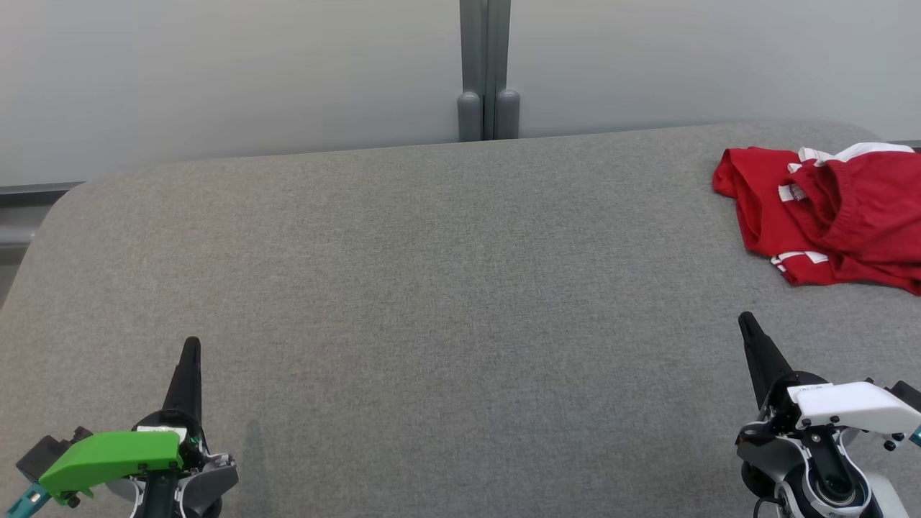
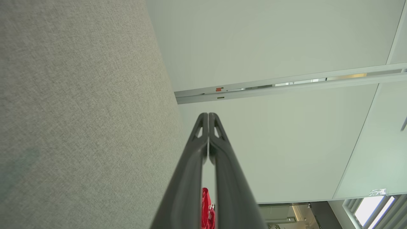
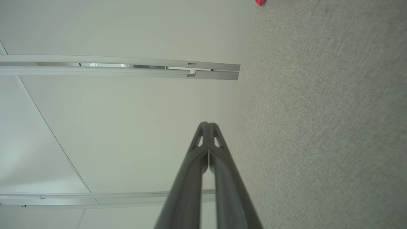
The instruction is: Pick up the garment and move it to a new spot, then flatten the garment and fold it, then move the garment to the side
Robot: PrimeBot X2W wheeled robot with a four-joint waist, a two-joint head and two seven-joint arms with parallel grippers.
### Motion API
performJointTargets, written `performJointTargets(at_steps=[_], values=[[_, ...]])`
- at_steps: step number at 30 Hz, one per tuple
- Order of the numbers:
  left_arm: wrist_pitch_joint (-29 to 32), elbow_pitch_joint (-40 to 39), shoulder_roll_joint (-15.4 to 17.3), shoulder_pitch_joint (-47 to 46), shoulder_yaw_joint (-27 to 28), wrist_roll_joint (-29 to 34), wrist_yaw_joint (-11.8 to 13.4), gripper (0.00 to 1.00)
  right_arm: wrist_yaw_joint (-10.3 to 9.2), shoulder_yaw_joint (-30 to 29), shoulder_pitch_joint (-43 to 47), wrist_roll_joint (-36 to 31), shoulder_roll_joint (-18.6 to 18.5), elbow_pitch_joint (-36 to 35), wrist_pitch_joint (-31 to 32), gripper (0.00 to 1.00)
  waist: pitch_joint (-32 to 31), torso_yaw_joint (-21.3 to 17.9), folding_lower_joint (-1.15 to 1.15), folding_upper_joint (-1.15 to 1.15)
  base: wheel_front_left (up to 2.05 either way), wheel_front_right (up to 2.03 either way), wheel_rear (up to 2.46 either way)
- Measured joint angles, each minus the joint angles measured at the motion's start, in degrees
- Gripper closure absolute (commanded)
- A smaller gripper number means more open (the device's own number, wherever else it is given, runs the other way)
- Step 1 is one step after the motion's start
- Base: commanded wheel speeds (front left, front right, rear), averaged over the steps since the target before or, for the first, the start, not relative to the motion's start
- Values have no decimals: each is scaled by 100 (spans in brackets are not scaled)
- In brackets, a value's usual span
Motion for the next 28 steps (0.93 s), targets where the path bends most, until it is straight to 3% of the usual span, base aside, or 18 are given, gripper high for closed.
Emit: performJointTargets(at_steps=[13,28], values=[[126,-7,-11,-57,33,-570,-30,100,0,-58,-91,524,5,24,114,100,30,-5,0,0,0,0,0],[126,-9,-13,-63,34,-578,-34,100,0,-63,-94,530,7,26,119,100,30,-5,0,0,0,0,0]])
